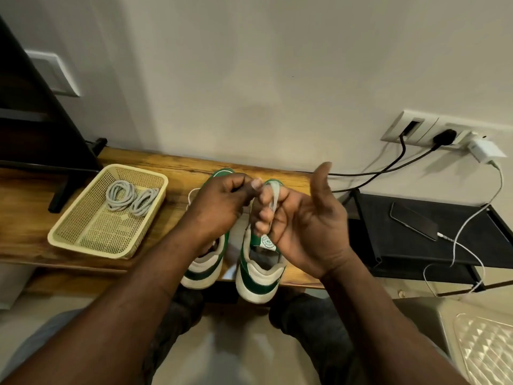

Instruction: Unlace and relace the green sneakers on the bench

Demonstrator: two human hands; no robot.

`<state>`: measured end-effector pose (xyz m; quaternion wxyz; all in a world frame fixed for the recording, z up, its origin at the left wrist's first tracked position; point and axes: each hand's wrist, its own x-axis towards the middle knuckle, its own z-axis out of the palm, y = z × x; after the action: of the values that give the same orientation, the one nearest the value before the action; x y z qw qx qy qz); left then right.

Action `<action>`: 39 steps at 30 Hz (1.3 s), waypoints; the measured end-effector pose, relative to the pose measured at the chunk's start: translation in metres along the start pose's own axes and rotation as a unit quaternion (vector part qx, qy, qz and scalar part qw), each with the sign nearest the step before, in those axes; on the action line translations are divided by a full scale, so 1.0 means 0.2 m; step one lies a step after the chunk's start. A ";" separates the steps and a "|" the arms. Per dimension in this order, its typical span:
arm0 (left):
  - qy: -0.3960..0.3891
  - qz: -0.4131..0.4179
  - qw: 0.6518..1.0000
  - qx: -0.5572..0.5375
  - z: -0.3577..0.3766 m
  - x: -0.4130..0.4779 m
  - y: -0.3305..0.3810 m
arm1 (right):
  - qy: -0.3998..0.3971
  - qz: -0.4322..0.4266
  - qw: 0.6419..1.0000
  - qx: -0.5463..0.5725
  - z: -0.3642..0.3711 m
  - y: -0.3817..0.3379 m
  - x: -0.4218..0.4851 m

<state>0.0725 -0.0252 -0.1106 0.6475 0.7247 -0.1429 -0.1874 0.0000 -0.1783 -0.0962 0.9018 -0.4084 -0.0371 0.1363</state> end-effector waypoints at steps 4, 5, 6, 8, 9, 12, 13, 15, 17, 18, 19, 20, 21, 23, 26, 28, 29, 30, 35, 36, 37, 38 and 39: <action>-0.036 -0.031 0.997 0.054 0.08 0.00 -0.05 | 0.024 -0.140 0.987 0.078 -0.03 -0.05 0.00; -0.061 -0.038 0.992 0.104 0.08 -0.02 -0.06 | 0.050 -0.172 0.981 0.070 -0.04 -0.06 0.00; -0.088 -0.042 0.984 0.147 0.09 -0.03 -0.06 | 0.086 -0.196 0.976 0.048 -0.05 -0.07 0.00; -0.125 -0.032 0.978 0.164 0.11 -0.05 -0.05 | 0.153 -0.208 0.965 -0.041 -0.08 -0.07 0.00; -0.130 -0.018 0.982 0.140 0.11 -0.06 -0.03 | 0.180 -0.197 0.956 -0.119 -0.10 -0.06 0.00; -0.101 0.048 0.991 0.073 0.11 -0.07 0.04 | 0.212 -0.116 0.891 -0.385 -0.10 0.00 0.00; -0.084 0.063 0.993 0.047 0.09 -0.07 0.05 | 0.204 -0.077 0.874 -0.434 -0.10 0.02 0.00; -0.037 0.078 0.996 0.005 0.05 -0.06 0.06 | 0.189 0.000 0.869 -0.457 -0.08 0.03 0.00; 0.039 0.074 0.996 0.025 0.01 -0.04 0.05 | 0.160 0.050 0.886 -0.433 -0.06 0.03 0.00; 0.066 0.065 0.995 0.046 -0.01 -0.03 0.04 | 0.137 0.058 0.907 -0.393 -0.05 0.02 0.00; 0.077 0.046 0.994 0.060 -0.03 -0.01 0.02 | 0.110 0.052 0.938 -0.326 -0.04 0.01 0.00; 0.067 0.019 0.996 0.061 -0.04 -0.01 0.01 | 0.081 0.039 0.968 -0.235 -0.04 0.00 0.00; 0.041 -0.009 0.998 0.053 -0.04 -0.01 0.00 | 0.055 0.020 0.988 -0.143 -0.03 -0.01 0.00; -0.012 -0.044 0.998 0.041 -0.01 -0.01 -0.01 | 0.022 -0.034 0.999 0.004 -0.03 -0.04 0.00; -0.073 -0.025 0.990 0.115 0.06 -0.04 -0.02 | 0.037 -0.133 0.987 0.082 -0.05 -0.08 -0.01; -0.133 -0.017 0.977 0.168 0.09 -0.05 -0.04 | 0.093 -0.180 0.977 0.061 -0.07 -0.10 -0.01; -0.156 -0.020 0.973 0.167 0.11 -0.06 -0.04 | 0.130 -0.187 0.974 0.014 -0.09 -0.10 -0.01; -0.168 -0.016 0.974 0.151 0.12 -0.07 -0.04 | 0.169 -0.178 0.967 -0.064 -0.11 -0.10 -0.01; -0.065 0.036 0.997 0.032 0.05 -0.05 0.04 | 0.175 0.022 0.872 -0.457 -0.14 -0.05 -0.02; -0.026 0.045 0.998 0.030 0.01 -0.04 0.05 | 0.154 0.053 0.871 -0.463 -0.13 -0.04 -0.02; 0.012 0.053 0.998 0.044 -0.02 -0.02 0.04 | 0.128 0.077 0.886 -0.439 -0.12 -0.04 -0.01; 0.037 0.052 0.996 0.061 -0.04 -0.01 0.03 | 0.098 0.093 0.913 -0.384 -0.11 -0.04 -0.01; 0.047 0.040 0.995 0.076 -0.05 0.00 0.01 | 0.066 0.097 0.946 -0.303 -0.09 -0.04 -0.01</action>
<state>0.0771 -0.0163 -0.1079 0.6038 0.7733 -0.1552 -0.1154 0.0023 -0.1966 -0.1012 0.7186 -0.6718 0.0229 0.1783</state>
